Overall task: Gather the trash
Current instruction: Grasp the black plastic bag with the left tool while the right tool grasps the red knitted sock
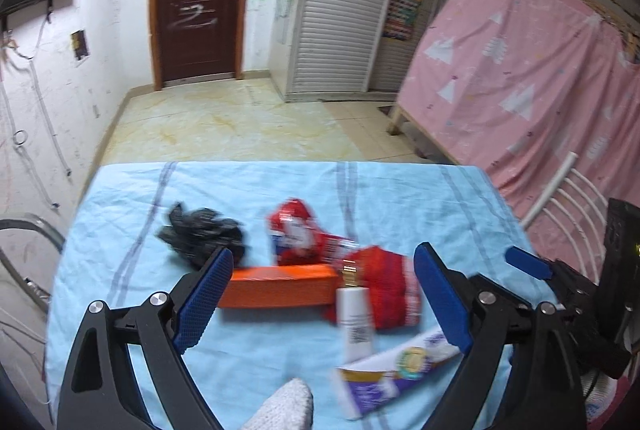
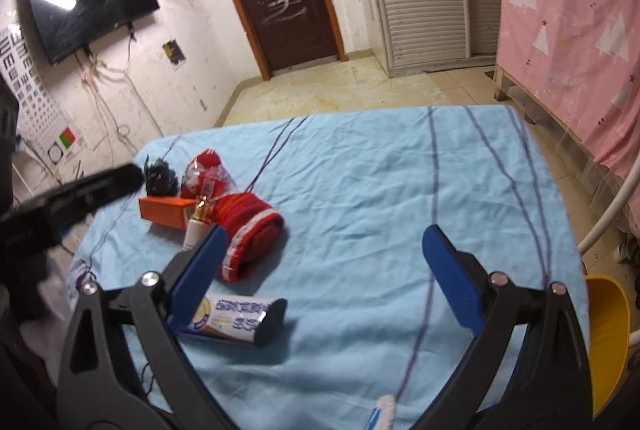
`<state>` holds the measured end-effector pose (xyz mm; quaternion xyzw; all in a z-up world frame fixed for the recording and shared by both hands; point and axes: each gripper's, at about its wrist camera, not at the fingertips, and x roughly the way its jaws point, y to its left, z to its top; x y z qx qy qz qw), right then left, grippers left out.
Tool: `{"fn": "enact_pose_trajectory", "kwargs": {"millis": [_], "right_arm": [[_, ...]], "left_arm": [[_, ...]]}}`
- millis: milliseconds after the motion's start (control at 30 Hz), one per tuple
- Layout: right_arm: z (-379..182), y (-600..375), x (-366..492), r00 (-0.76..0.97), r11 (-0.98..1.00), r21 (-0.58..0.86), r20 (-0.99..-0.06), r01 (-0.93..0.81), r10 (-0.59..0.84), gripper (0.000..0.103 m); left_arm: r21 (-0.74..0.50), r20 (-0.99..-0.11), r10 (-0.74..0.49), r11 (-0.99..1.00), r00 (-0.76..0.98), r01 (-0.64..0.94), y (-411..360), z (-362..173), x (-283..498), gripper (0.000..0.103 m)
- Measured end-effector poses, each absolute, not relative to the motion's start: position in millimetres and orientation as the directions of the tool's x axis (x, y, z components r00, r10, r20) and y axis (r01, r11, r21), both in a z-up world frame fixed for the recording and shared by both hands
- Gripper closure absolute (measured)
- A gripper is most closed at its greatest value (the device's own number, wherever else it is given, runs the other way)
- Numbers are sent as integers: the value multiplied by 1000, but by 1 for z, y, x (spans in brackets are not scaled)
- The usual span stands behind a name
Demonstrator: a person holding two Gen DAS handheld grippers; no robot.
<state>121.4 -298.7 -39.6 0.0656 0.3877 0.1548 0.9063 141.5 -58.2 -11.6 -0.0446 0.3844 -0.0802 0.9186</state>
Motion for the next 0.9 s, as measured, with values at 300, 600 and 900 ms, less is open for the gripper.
{"fn": "enact_pose_trajectory", "kwargs": {"millis": [300,600,900], "right_arm": [[-50,-264,134,590,924,221,-717,-313,371,9],[-62,-253,151,532,920,216,-763,-326,367,9],[-67,-232,162,497,912,154,-798,-380,341,9]], "left_arm": [[-103,-740,-84,995,667,11,-8,-22,172,20],[-110,-803,-63,993,592,-45,13,-51,202,20],[-102,-822,-75,995,564,-16,8,-69,216,20]]}}
